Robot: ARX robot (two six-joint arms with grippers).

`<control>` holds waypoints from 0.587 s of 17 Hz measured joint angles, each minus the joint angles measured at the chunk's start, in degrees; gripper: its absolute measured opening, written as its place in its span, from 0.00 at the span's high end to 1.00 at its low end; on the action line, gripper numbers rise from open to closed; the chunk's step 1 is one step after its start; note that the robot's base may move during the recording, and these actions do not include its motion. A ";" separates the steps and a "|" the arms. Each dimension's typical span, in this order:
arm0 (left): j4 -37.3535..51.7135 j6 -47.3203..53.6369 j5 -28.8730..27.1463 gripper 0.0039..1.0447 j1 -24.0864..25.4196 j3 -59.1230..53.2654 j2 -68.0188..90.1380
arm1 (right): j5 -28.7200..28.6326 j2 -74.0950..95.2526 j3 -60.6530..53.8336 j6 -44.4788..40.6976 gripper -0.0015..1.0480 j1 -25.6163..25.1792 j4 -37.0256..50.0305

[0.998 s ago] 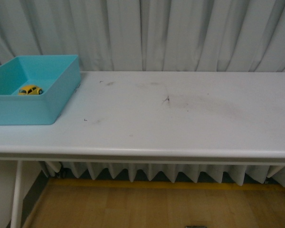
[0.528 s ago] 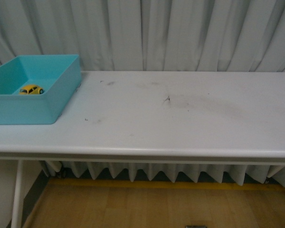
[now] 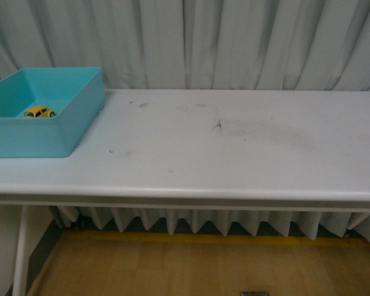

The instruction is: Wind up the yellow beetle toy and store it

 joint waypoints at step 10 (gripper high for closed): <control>-0.17 -0.07 -0.02 0.06 0.00 0.00 0.00 | 0.02 0.00 0.00 0.00 0.06 0.00 -0.07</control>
